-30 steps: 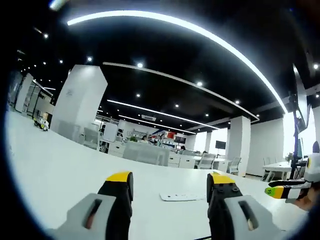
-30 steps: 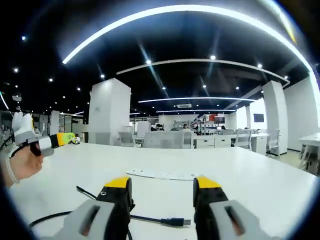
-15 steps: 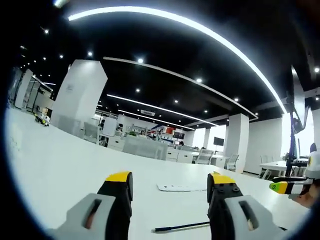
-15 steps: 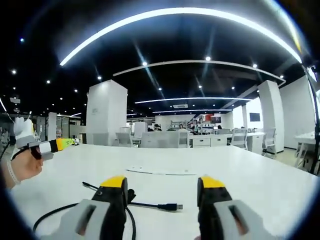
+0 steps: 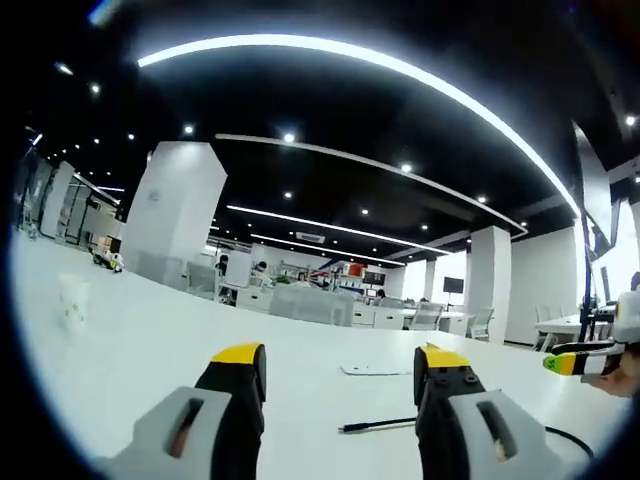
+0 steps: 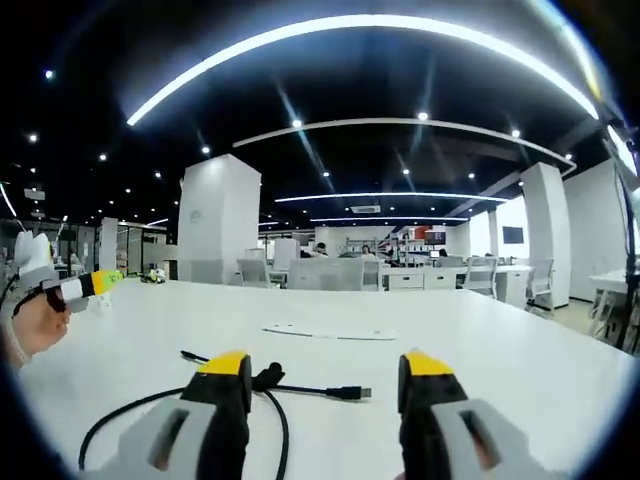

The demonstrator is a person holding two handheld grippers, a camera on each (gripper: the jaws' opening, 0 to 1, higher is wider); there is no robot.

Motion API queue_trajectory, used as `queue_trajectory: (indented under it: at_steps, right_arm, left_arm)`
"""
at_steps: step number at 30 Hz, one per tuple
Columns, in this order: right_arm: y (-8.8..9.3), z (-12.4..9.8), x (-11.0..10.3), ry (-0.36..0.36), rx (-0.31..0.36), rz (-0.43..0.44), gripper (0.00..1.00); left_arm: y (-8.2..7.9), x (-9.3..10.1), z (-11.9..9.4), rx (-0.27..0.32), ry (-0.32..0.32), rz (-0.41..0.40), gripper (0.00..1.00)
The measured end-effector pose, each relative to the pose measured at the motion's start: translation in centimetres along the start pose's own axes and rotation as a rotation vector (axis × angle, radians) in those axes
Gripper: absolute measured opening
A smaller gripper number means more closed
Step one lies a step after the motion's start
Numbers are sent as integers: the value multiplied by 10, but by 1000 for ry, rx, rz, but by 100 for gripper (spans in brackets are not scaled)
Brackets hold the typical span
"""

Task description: Find the charging cable on the desk, coil it up and secure with Velcro.

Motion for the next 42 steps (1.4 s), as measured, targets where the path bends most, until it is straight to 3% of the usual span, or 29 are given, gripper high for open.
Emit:
queue_trajectory:
  at_steps: [5,14,22,33,42]
  right_arm:
    - [5,-15,-9,-4,-1,-7,60]
    - [12,-45,-17,-3,-11,24,61]
    - [5,-70,-17,5,15,8,60]
    - [4,-86,-22,-8,0,-2,62]
    - [3,-128,-3,17,12,6,63]
  left_arm:
    - [-2,-10,-23,38,-35,11,60]
    - [13,-13,-59,11,-43,-66,60]
    - [13,1,-82,1,-22,-88,60]
    - [6,15,-113,11,-38,-88,61]
    - [-2,30,-131,14,-13,-79,62]
Point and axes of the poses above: the point that each gripper's makers call its tool centre point, and the gripper's own axes: z roughly forward along the fingers, x roughly to its right, y roughly out of its underside, the point moved 7 cm from there along -z, roughly backward along the fingers, and after that the axes turned 3 degrees about x, right-handed, at the moved point
